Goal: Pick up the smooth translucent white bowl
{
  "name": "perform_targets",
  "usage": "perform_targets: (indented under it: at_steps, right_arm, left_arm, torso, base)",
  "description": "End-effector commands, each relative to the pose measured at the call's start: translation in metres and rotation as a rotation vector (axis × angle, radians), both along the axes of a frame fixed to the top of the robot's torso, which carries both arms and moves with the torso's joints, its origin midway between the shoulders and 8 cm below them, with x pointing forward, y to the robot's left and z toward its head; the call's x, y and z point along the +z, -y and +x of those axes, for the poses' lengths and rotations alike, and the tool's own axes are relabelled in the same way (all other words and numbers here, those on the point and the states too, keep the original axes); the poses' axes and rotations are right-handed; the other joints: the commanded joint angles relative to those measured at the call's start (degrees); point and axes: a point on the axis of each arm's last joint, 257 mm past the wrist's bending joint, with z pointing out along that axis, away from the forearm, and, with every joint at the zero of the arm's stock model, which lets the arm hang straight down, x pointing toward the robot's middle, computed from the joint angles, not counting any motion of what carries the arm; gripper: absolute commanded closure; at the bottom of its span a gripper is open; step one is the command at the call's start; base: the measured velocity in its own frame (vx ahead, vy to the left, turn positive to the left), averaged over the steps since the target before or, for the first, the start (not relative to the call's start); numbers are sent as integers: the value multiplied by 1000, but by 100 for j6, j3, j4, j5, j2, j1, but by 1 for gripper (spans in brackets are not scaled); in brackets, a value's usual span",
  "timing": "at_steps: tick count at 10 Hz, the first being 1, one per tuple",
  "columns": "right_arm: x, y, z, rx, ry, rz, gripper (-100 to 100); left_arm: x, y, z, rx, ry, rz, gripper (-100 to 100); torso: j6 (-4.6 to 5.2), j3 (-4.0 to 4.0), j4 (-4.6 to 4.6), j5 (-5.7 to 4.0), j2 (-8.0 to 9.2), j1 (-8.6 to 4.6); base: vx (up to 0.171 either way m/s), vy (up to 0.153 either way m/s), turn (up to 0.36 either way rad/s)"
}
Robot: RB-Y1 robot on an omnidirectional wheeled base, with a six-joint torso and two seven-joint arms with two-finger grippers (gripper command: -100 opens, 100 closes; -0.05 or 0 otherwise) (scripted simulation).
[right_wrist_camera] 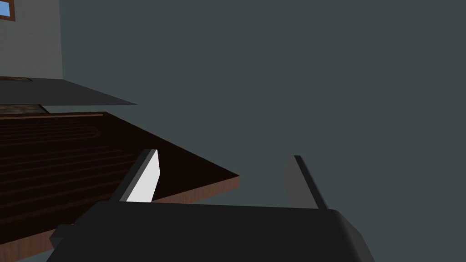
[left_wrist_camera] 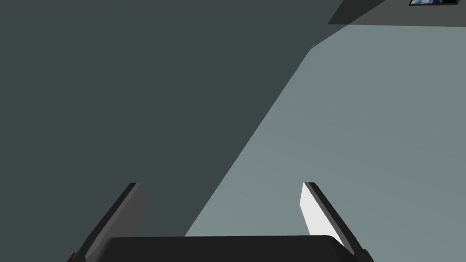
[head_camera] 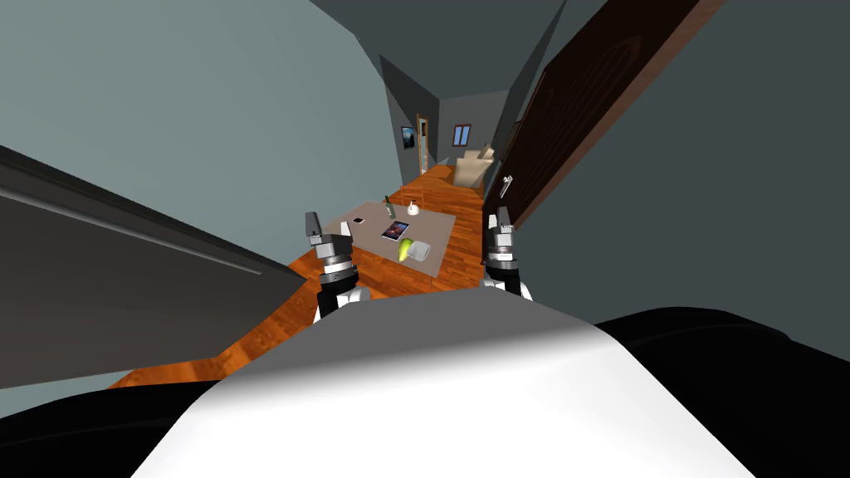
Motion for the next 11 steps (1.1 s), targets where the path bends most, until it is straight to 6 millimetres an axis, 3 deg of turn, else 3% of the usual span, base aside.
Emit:
perform_targets:
  at_steps: [1, 11]
  right_arm:
    - [0, 0, 0, 0, 0, 0, 0]
    - [0, 0, 0, 0, 0, 0, 0]
  left_arm:
    - [-9, 4, 9, -15, -39, 25, -100]
    - [-87, 13, 69, -53, -326, 96, -100]
  torso:
    - [0, 0, 0, 0, 0, 0]
    - [-1, 2, 1, 1, 3, 5]
  base:
    - [-3, 1, -33]
    - [-13, 10, -36]
